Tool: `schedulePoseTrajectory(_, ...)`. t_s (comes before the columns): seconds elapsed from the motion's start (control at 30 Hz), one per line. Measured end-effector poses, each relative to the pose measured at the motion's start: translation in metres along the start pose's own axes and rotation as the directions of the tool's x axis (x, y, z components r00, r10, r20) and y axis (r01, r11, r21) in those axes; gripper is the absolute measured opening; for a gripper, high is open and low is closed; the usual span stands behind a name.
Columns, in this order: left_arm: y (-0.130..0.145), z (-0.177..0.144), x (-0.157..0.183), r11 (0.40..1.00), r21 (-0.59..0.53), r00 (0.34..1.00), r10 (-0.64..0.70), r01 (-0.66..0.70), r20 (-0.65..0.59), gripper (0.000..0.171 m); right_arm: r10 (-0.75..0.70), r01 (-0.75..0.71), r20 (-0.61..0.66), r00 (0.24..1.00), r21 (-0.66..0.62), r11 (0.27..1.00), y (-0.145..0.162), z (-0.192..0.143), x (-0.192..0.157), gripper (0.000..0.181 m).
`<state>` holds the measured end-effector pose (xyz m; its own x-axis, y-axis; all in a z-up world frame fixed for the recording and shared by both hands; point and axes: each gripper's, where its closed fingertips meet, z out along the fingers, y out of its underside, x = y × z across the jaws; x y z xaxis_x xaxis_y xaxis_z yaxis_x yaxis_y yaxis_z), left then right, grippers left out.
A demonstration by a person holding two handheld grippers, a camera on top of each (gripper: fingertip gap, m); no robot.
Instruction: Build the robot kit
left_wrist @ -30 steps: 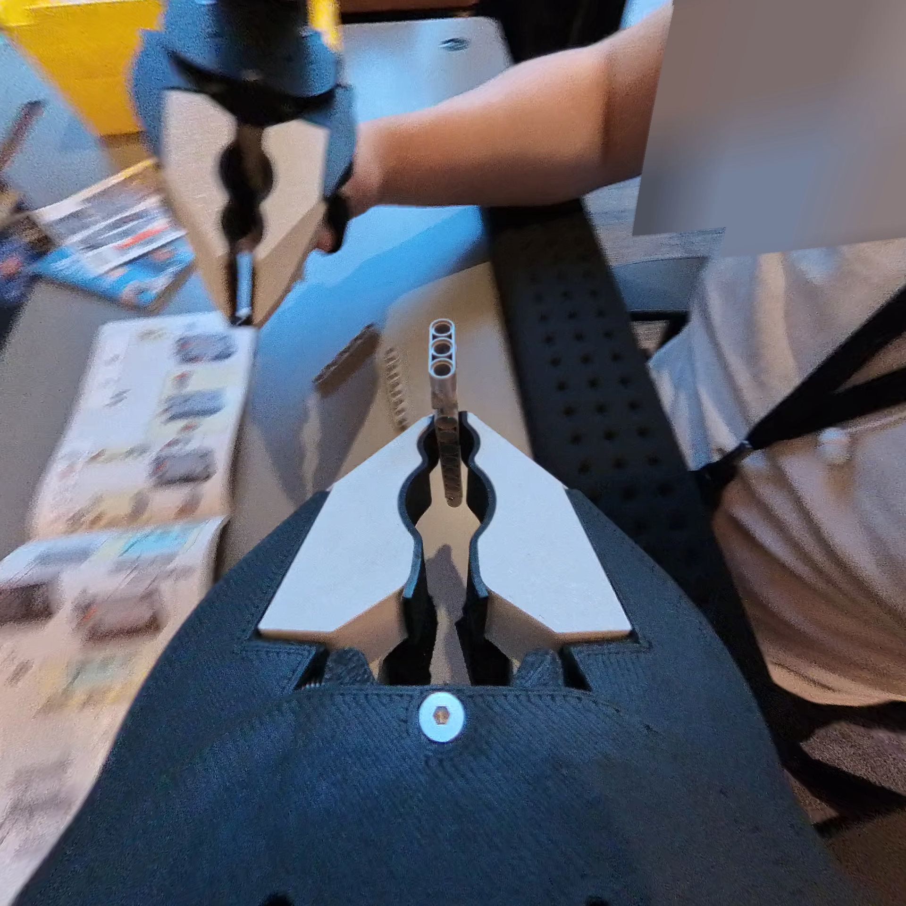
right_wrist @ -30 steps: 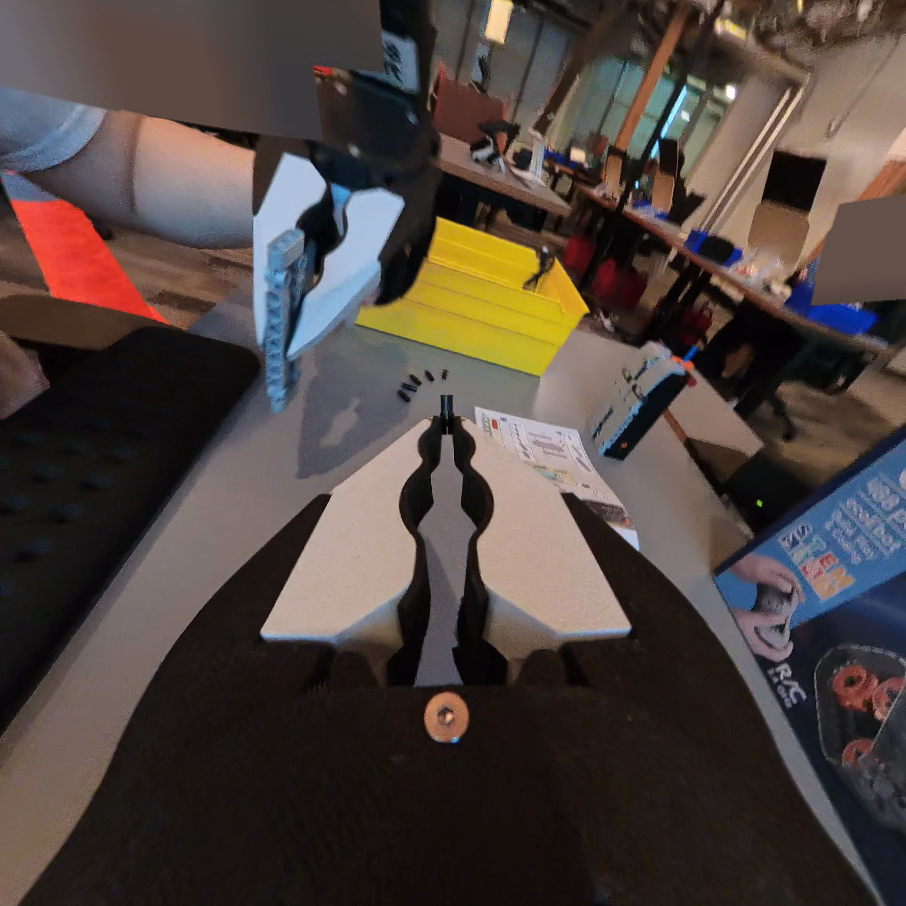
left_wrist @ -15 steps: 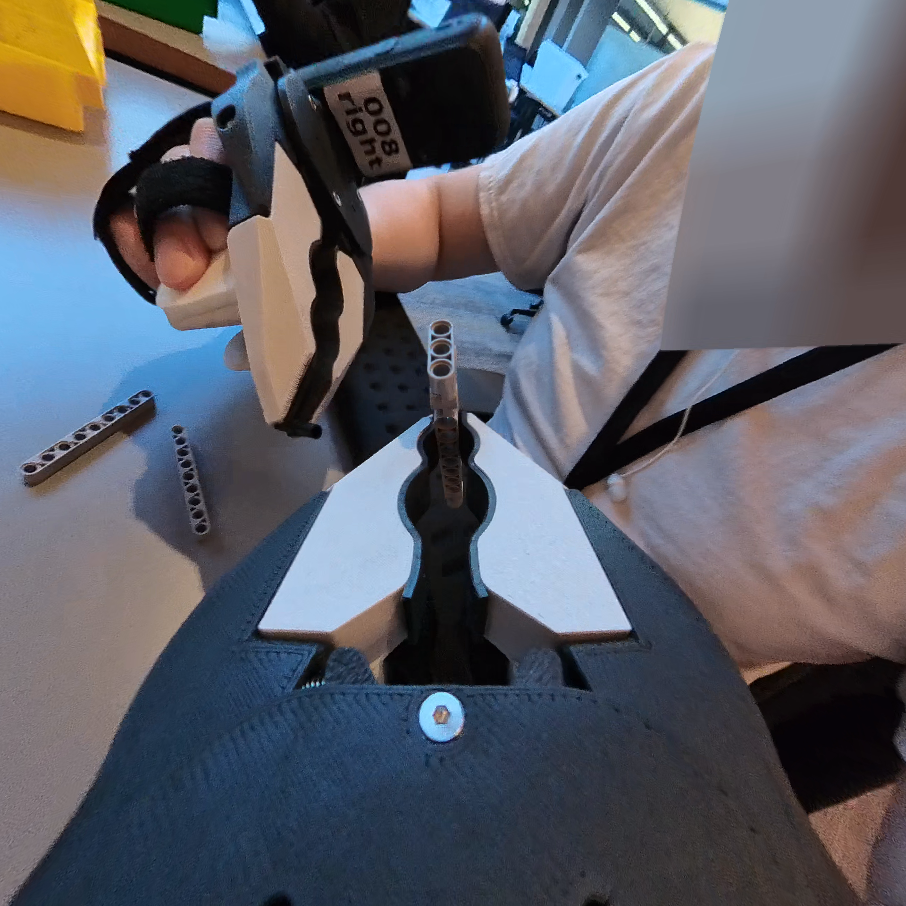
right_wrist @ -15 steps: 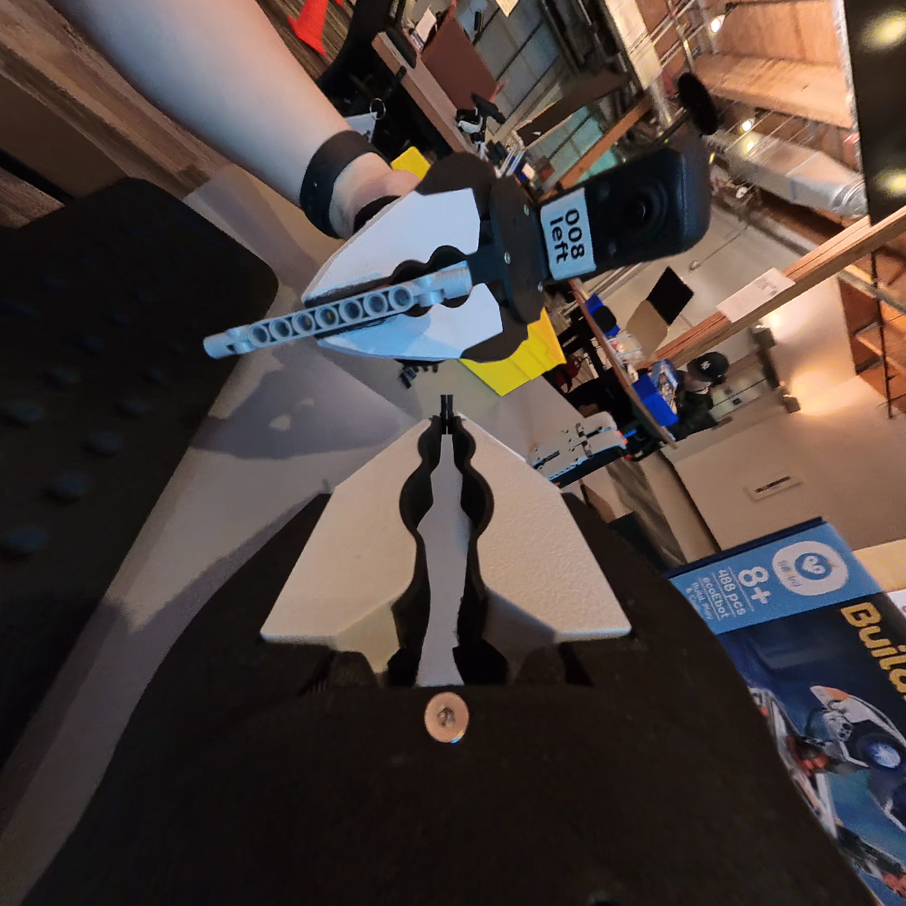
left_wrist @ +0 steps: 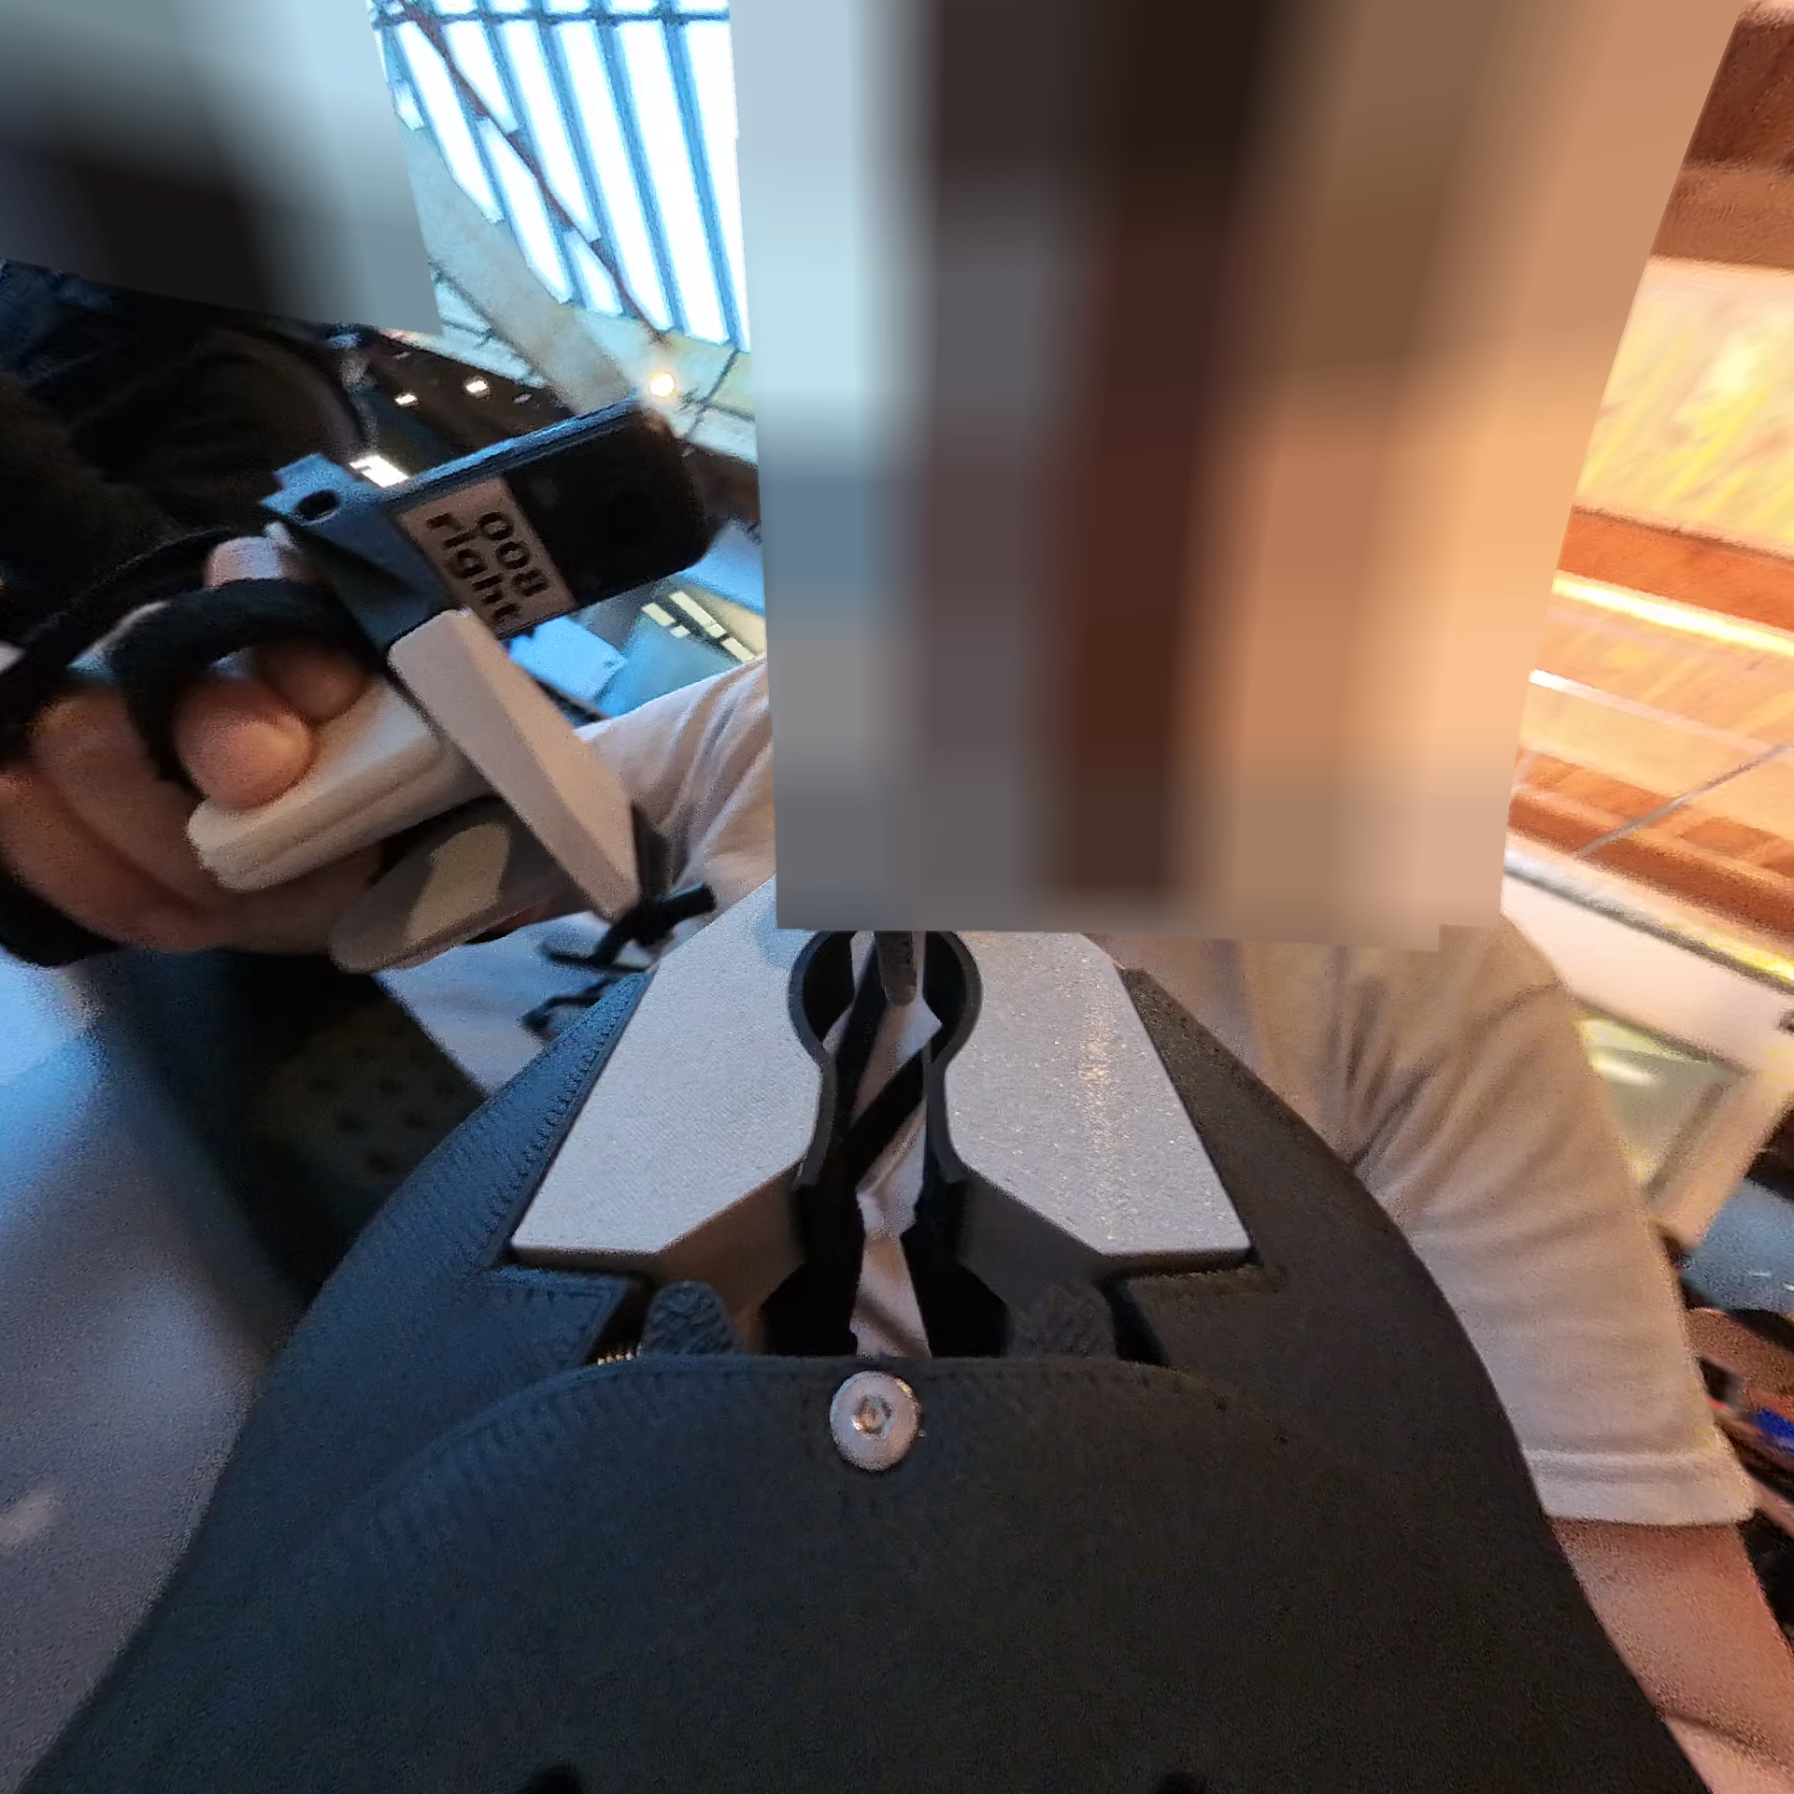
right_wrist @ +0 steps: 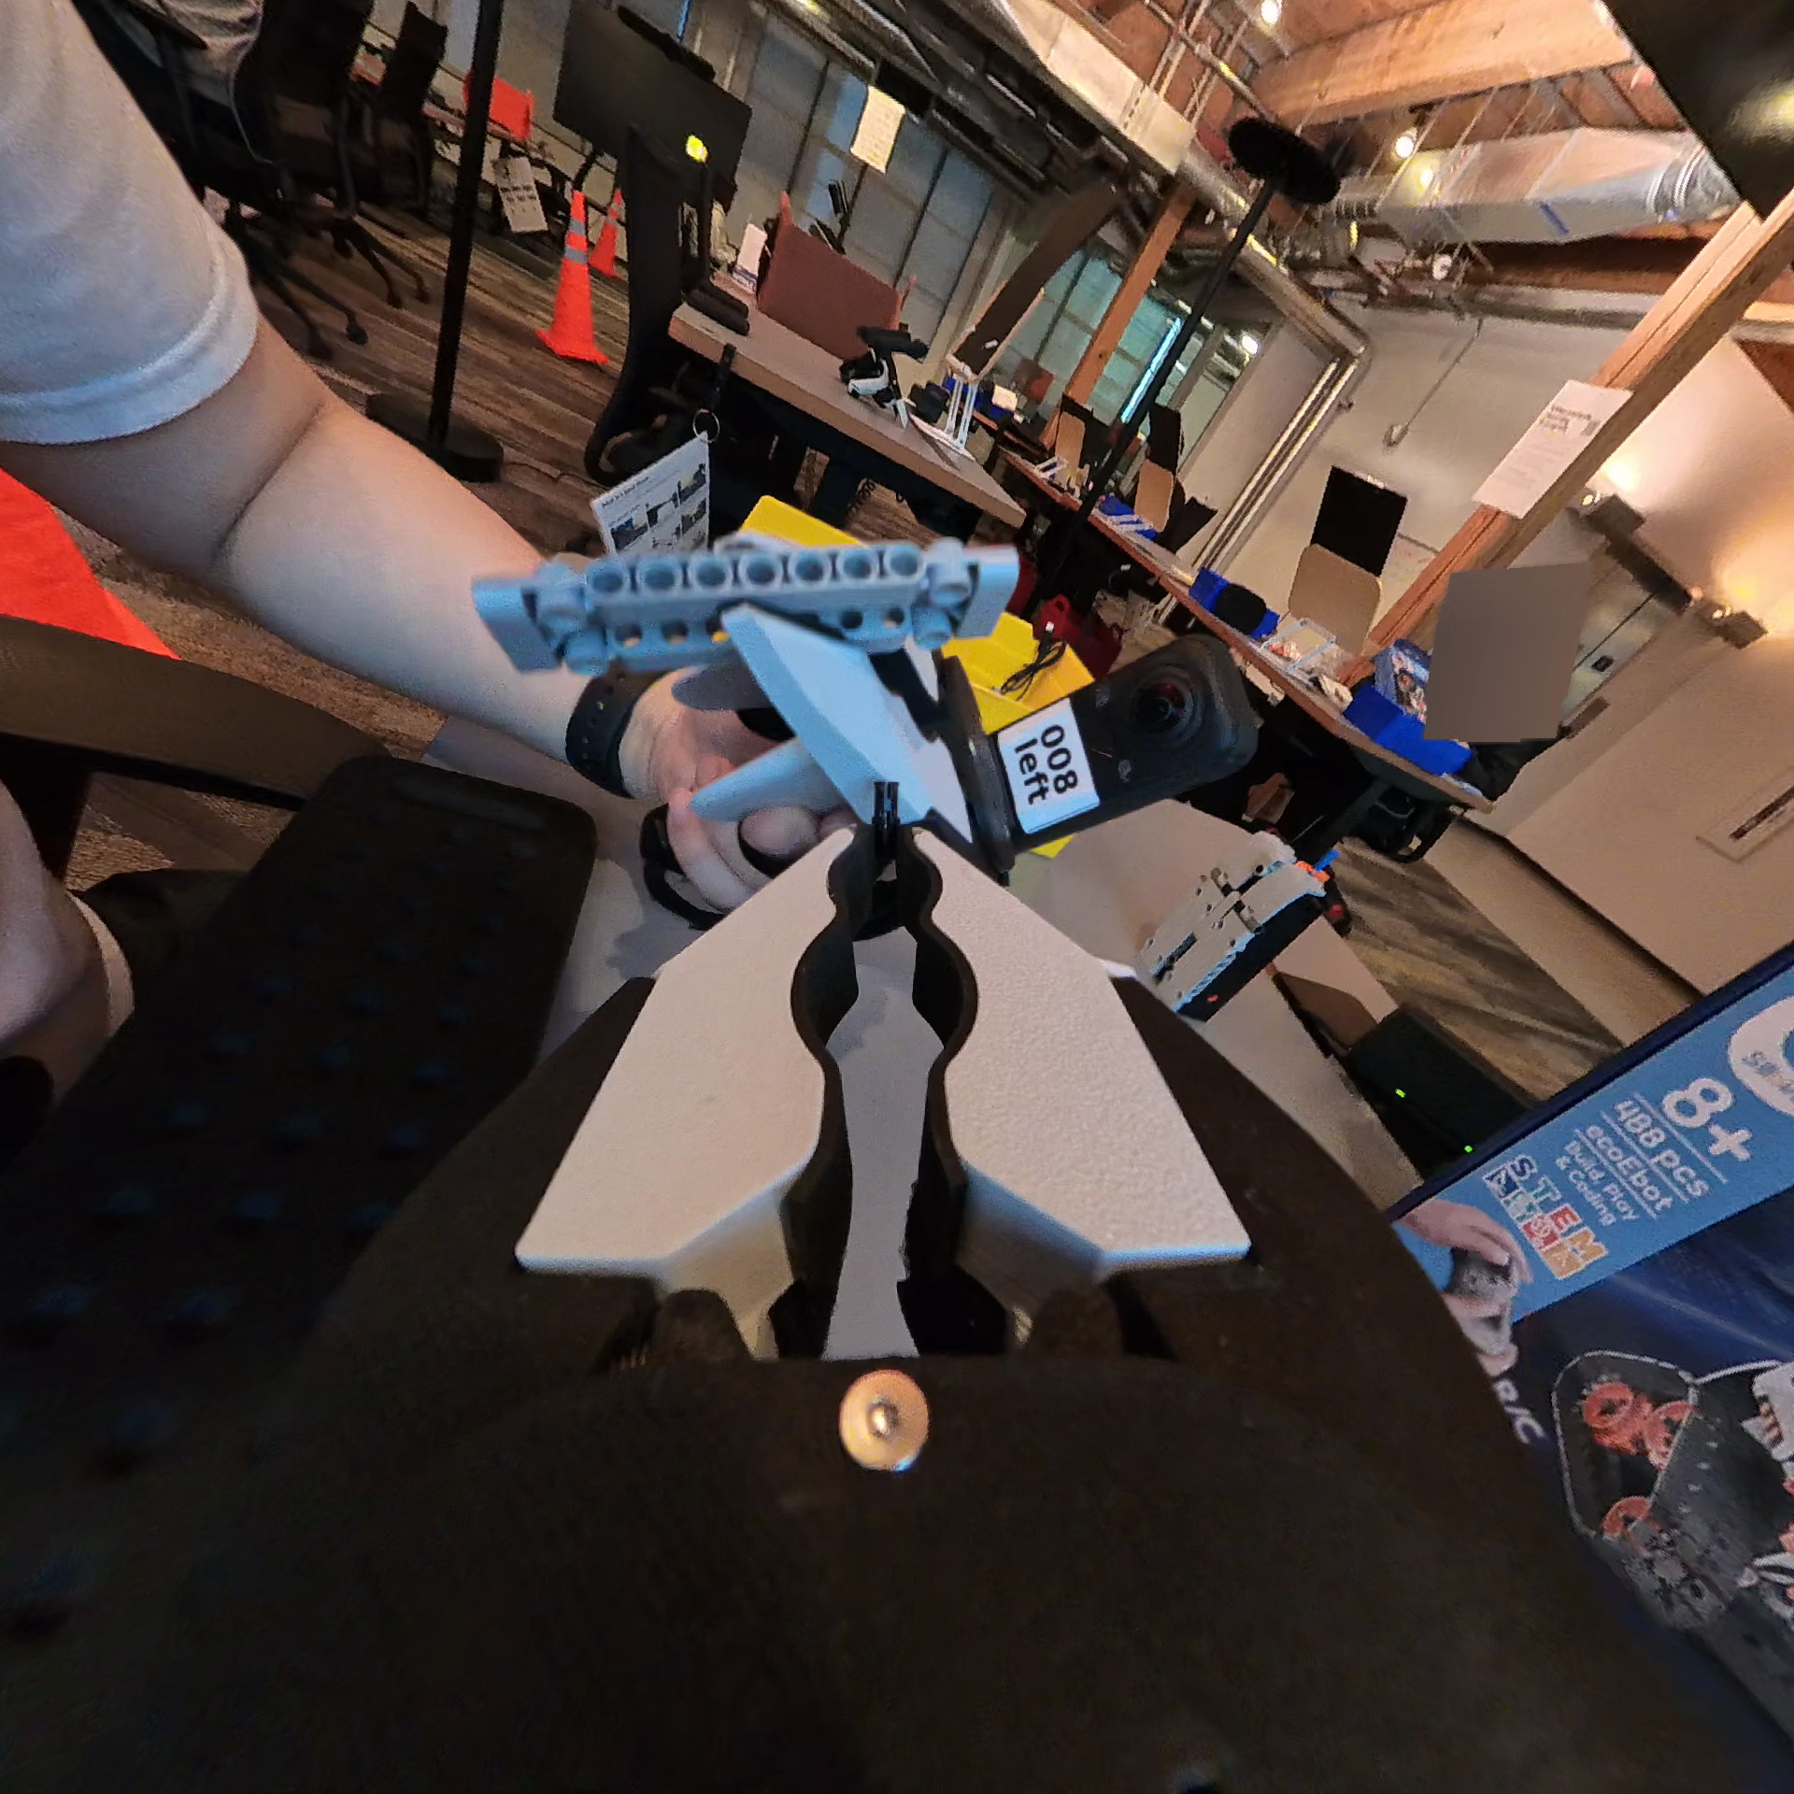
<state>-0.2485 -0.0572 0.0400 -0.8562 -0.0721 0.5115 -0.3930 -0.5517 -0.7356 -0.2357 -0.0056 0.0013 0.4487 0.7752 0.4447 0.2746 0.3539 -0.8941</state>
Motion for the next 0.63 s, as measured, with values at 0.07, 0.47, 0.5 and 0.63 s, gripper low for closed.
schedulePoseTrajectory(0.07,-0.003,0.001,0.008,0.999,0.036,0.996,-0.036,0.039,-0.082,0.004,0.033,-0.033,0.003,0.999,-0.002,0.999,-0.001,0.002,0.000,0.003)
schedulePoseTrajectory(0.47,-0.014,0.009,0.016,0.960,0.144,0.914,-0.174,0.241,-0.367,0.003,0.362,-0.371,0.166,0.917,0.022,0.929,-0.019,-0.011,0.001,0.003)
schedulePoseTrajectory(0.5,-0.014,0.011,0.014,0.958,0.142,0.912,-0.184,0.251,-0.368,0.004,0.372,-0.382,0.178,0.911,0.021,0.924,-0.019,-0.012,0.000,0.003)
schedulePoseTrajectory(0.63,-0.016,0.012,0.006,0.945,0.149,0.903,-0.221,0.292,-0.368,0.003,0.453,-0.467,0.241,0.858,0.002,0.884,-0.018,-0.017,-0.001,0.003)
